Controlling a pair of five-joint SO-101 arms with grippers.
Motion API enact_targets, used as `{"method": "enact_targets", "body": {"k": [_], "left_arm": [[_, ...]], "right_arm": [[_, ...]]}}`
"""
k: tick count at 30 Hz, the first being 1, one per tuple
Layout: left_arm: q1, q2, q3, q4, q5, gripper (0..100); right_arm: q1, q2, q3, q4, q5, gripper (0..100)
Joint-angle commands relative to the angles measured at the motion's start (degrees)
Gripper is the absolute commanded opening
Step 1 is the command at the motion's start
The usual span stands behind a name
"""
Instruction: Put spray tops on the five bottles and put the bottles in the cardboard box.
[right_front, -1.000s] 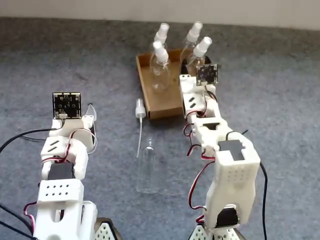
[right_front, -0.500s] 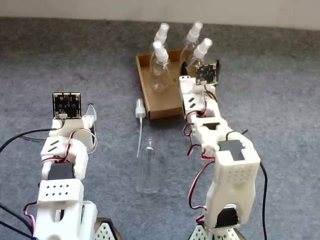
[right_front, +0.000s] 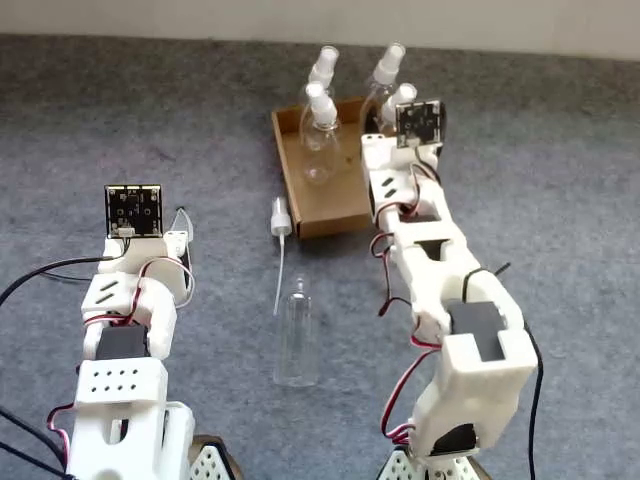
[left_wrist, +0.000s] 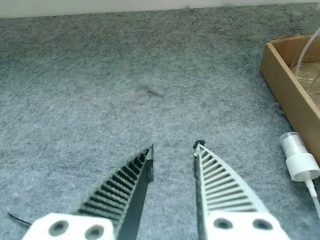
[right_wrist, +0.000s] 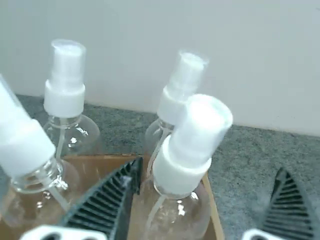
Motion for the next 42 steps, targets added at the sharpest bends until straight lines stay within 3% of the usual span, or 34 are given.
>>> {"method": "enact_targets", "body": {"k": [1, 9, 15, 19, 24, 34, 42], "left_arm": [[-0.22, 0.04, -0.4, -1.41, 0.53, 13], [-0.22, 0.04, -0.4, -1.41, 0.53, 13], [-0.22, 0.04, -0.4, -1.41, 0.53, 13], [-0.48, 0.04, -0.4, -1.41, 0.53, 13], [-0.48, 0.04, -0.4, -1.41, 0.53, 13], [-0.57, 0.04, -0.4, -1.41, 0.53, 13], [-0.57, 0.04, -0.31, -1.41, 0.53, 13]], "right_arm": [[0.4, -8.66, -3.38, 6.99, -0.35, 33.0], [-2.15, -29.05, -3.3, 38.02, -0.44, 32.9], [-12.35, -38.29, -3.03, 64.04, -0.62, 31.6], [-21.58, -38.46, -2.86, 78.37, -7.3, 26.5], [-28.26, -38.37, -2.07, 87.52, -17.85, 26.4], [-37.93, -38.37, 9.19, 89.1, -25.67, 26.4], [-36.79, -38.37, 21.32, 75.74, -25.58, 26.1]]}}
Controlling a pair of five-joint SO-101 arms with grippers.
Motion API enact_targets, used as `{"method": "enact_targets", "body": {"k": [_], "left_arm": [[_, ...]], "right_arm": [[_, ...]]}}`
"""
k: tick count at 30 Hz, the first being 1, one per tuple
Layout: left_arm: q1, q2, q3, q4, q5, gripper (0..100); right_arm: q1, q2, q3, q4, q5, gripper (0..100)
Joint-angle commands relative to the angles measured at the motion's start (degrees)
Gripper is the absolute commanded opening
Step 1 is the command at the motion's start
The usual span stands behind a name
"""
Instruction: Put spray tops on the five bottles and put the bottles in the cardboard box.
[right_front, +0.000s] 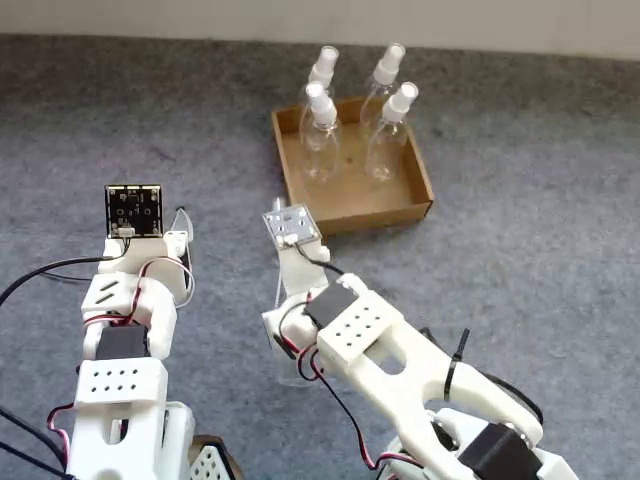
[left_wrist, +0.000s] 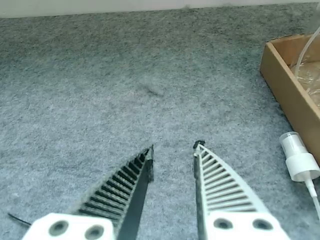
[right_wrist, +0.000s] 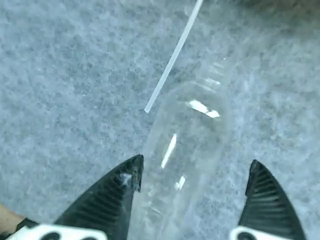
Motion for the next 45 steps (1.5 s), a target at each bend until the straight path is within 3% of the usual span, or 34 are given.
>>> {"method": "enact_targets", "body": {"k": [1, 5, 9, 10, 13, 20, 23, 27, 29, 32, 39, 45], "left_arm": [[-0.57, 0.04, -0.31, -1.32, 0.53, 13], [-0.57, 0.04, -0.31, -1.32, 0.53, 13], [-0.57, -0.4, 0.4, -1.32, 0.53, 13], [-0.48, -0.4, 0.48, -1.32, 0.53, 13], [-0.31, -0.4, 0.48, -1.32, 0.53, 13], [-0.31, -0.31, 0.48, -1.32, 0.53, 13], [-0.31, -0.31, 0.48, -1.32, 0.53, 13], [-0.31, -0.31, 0.48, -1.32, 0.53, 13], [-0.22, -0.31, 0.48, -1.32, 0.53, 13], [-0.22, -0.31, 0.48, -1.32, 0.53, 13], [-0.22, -0.22, 0.57, -1.32, 0.53, 13], [-0.22, -0.13, 0.57, -1.32, 0.53, 13]], "right_arm": [[0.57, -2.24, 3.56, -5.23, -0.35, 26.1], [0.66, -2.33, 6.55, -5.32, -0.35, 23.4], [5.41, -3.03, 7.78, -5.23, -0.09, 1.5], [7.6, -3.03, 7.96, -4.88, 1.05, 0.0], [13.58, -3.03, 7.69, -0.84, 9.58, 3.8], [24.92, -3.03, 7.52, 18.68, 39.82, 3.7], [35.38, -3.03, 5.93, 19.74, 45.27, 3.4], [55.08, -2.24, -3.12, 17.1, 53.19, 0.3], [63.34, -0.84, -7.43, 13.58, 54.51, 0.4], [69.76, 5.85, -12.44, 10.51, 54.68, 0.4], [73.89, 27.47, -25.89, 9.89, 54.51, 0.5], [78.11, 33.89, -34.15, 10.15, 54.59, 0.5]]}}
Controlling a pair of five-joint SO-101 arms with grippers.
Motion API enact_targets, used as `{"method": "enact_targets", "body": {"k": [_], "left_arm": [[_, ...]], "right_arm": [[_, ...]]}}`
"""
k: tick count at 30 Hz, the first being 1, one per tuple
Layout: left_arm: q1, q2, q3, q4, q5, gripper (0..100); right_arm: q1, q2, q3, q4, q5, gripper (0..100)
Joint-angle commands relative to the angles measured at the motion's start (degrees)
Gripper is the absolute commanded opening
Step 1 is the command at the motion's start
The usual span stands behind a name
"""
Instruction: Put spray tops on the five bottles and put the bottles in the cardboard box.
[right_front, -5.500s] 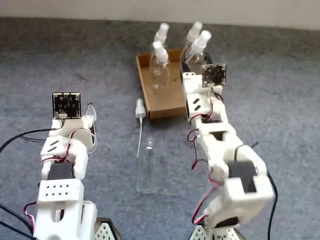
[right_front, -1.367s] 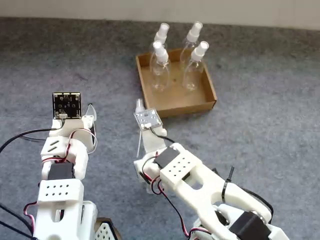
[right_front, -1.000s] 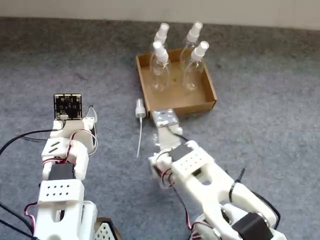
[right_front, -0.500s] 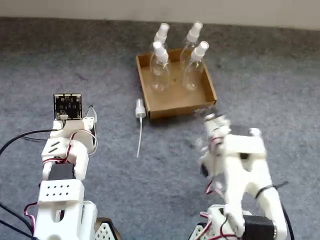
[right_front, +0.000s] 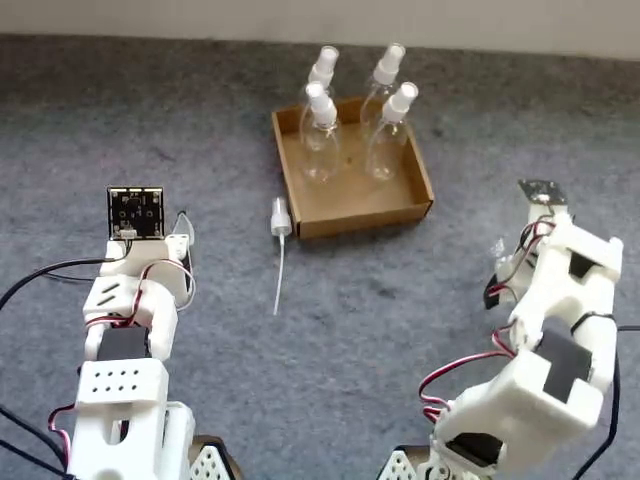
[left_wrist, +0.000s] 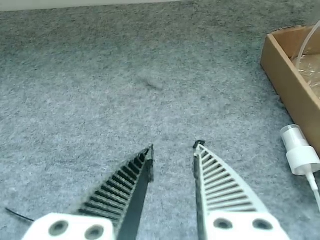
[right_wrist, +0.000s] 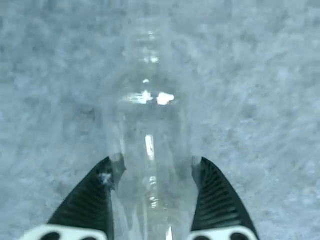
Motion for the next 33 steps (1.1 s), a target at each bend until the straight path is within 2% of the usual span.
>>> {"method": "enact_targets", "body": {"k": [1, 7, 12, 20, 24, 33], "left_arm": [[-0.22, -0.13, -0.48, -1.32, 0.53, 13], [-0.22, -0.04, -0.48, -1.32, 0.53, 13], [-0.22, -0.04, -0.48, -1.32, 0.53, 13], [-0.22, -0.04, -0.48, -1.32, 0.53, 13], [-0.22, -0.04, -0.48, -1.32, 0.53, 13], [-0.22, -0.04, -0.48, -1.32, 0.53, 13]], "right_arm": [[3.3, 0.66, -5.14, -0.57, 0.35, 0.5], [3.47, 0.57, -5.85, 5.58, 0.35, 1.3], [2.95, 0.75, -10.33, 9.98, 0.35, 13.0], [1.45, 0.84, -14.2, 15.87, 0.26, 19.0], [0.13, 0.84, -15.69, 16.31, 0.26, 23.2], [-3.03, 0.92, -16.66, 15.96, 0.0, 23.6]]}}
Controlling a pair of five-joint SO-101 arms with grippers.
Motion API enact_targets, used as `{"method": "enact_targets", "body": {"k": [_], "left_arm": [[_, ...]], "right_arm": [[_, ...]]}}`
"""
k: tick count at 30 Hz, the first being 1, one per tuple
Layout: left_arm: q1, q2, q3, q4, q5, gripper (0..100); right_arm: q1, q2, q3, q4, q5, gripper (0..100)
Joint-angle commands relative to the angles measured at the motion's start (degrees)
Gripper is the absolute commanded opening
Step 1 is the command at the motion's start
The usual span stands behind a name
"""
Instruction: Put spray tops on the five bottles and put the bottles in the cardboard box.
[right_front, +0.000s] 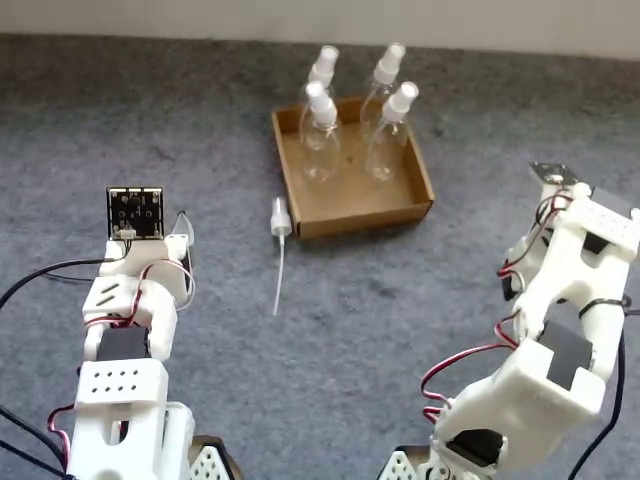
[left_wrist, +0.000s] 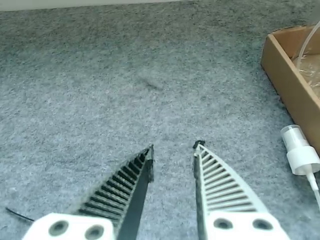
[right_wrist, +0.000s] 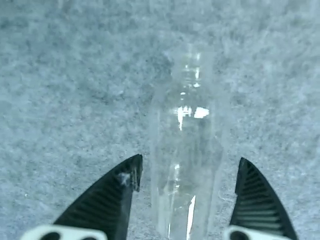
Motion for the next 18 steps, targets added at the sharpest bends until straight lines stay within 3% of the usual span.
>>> {"method": "enact_targets", "body": {"k": [1, 9, 18], "left_arm": [[-0.22, -0.04, -0.48, -1.32, 0.53, 13], [-0.22, -0.04, -0.48, -1.32, 0.53, 13], [-0.22, -0.04, -0.48, -1.32, 0.53, 13]], "right_arm": [[-1.98, -0.4, -5.05, 0.04, -0.09, 23.6], [-3.56, 7.34, -19.74, 2.95, -3.69, 23.6], [-3.47, 18.24, -28.88, 11.03, 0.35, 23.5]]}}
